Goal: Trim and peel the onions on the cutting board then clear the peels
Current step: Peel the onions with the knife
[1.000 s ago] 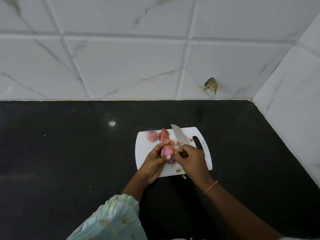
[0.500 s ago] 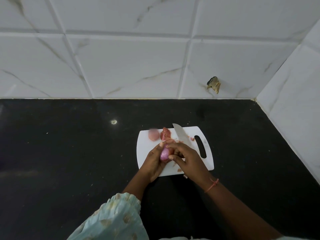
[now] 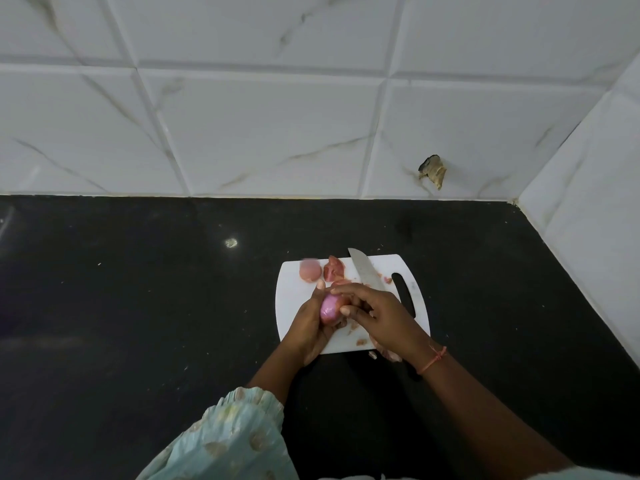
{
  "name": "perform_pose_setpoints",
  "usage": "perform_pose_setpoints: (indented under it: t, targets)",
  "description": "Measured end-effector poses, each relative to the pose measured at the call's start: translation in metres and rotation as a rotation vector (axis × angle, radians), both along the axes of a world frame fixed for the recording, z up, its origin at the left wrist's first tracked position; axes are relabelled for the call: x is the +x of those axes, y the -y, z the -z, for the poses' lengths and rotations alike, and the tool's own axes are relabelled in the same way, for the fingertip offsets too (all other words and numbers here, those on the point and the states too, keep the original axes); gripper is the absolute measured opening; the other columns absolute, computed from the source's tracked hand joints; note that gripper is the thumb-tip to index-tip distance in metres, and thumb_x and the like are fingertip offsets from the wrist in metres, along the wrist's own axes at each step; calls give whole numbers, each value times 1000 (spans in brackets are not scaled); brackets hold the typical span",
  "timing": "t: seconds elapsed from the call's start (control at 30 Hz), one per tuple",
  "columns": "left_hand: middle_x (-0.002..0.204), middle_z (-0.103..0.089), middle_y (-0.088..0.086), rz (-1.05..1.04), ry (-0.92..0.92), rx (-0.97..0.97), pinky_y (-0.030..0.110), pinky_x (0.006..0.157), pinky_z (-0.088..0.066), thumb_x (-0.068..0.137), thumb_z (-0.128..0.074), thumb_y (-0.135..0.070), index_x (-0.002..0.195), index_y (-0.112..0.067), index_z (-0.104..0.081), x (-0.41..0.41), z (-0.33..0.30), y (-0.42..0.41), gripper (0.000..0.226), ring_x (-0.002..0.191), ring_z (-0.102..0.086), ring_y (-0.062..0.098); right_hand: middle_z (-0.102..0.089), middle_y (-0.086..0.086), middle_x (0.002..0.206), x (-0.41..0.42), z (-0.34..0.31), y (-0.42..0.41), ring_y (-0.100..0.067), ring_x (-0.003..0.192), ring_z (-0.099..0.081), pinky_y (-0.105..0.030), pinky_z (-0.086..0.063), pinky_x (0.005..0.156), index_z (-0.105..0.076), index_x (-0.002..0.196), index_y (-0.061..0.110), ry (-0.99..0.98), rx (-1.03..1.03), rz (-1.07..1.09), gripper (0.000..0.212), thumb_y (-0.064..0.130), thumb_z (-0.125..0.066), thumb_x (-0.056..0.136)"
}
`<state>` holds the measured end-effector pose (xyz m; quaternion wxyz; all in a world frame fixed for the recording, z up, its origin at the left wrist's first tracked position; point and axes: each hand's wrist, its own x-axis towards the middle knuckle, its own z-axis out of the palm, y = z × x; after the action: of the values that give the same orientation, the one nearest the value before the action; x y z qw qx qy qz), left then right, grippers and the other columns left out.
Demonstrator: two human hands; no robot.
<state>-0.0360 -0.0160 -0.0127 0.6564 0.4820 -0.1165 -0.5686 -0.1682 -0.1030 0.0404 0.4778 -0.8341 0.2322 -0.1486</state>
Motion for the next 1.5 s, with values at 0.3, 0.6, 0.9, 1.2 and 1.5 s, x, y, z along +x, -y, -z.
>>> perform_pose_setpoints:
  t: [0.3,0.6,0.9,1.2,1.5]
  targets:
    - [128,-66,24,0,1,10,51,113,-42,101,-41,-53,129,-3,-63,1,4,2,61,128,-57,40,-67,15,110,0,3,3,-8,108,-62,-35,-52,93,-68,112,25,96,-88,17,21,17,-66,93]
    - [125,-67,23,3,-21,-11,49,111,-45,94,-48,-52,125,-5,-64,1,2,1,59,125,-61,36,-55,22,105,7,-7,9,-2,99,-55,-34,-51,82,-56,106,30,-129,-303,-121,14,24,-45,101]
    - [123,-68,23,-5,-94,-23,38,90,-56,86,-51,-57,130,-4,-62,3,4,1,69,103,-70,26,-53,17,92,-9,-8,13,-1,88,-57,-3,-33,86,-56,92,24,-155,-239,-53,16,8,-53,97]
    - [122,-67,23,13,-78,-82,37,91,-55,94,-55,-36,124,0,-65,2,8,1,47,107,-67,29,-61,5,75,0,1,-7,-11,64,-61,-35,-56,65,-59,85,27,4,234,266,22,11,-53,98]
    - [126,-68,21,51,5,-52,31,92,-55,106,-39,-35,125,-3,-65,0,7,-2,46,118,-66,29,-61,7,85,7,5,-31,0,77,-61,-18,-51,57,-53,100,26,14,125,354,32,31,-78,81]
